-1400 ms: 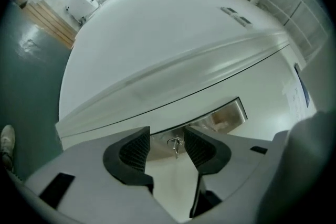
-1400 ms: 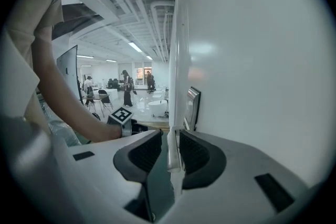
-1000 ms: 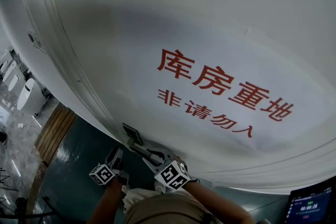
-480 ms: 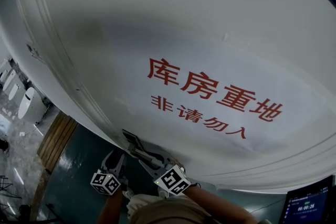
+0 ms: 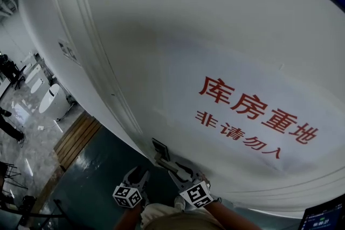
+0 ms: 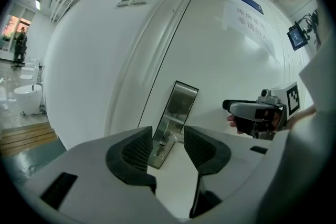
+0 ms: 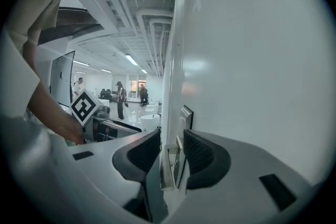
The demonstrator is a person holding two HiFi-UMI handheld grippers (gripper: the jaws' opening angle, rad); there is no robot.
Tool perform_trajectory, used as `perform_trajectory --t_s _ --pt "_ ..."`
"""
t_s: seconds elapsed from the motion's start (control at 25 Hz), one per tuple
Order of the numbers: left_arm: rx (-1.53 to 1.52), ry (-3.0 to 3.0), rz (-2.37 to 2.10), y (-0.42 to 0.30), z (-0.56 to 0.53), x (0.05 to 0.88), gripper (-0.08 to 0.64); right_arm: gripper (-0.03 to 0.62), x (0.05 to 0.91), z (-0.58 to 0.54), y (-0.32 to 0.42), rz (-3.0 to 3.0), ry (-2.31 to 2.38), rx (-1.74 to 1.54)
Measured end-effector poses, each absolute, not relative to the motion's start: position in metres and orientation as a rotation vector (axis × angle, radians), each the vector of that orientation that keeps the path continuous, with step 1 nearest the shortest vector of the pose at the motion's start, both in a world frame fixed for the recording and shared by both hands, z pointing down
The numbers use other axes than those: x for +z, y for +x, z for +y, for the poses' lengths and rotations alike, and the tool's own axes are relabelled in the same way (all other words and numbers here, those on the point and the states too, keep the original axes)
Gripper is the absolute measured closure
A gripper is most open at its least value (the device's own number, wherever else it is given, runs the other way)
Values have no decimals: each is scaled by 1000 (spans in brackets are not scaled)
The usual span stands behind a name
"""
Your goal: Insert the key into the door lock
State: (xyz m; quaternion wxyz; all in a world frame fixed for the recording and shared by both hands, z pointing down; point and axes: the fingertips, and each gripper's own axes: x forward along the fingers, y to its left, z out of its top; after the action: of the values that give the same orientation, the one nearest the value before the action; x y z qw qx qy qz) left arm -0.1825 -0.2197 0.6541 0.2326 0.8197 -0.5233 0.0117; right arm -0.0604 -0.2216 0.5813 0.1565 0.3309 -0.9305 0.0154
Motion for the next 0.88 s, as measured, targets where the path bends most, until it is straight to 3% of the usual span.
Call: perform_trajectory --t_s 0.88 --pt "-86 2031 -1674 -268 -136 642 362 469 557 -207 -119 -2750 831 29"
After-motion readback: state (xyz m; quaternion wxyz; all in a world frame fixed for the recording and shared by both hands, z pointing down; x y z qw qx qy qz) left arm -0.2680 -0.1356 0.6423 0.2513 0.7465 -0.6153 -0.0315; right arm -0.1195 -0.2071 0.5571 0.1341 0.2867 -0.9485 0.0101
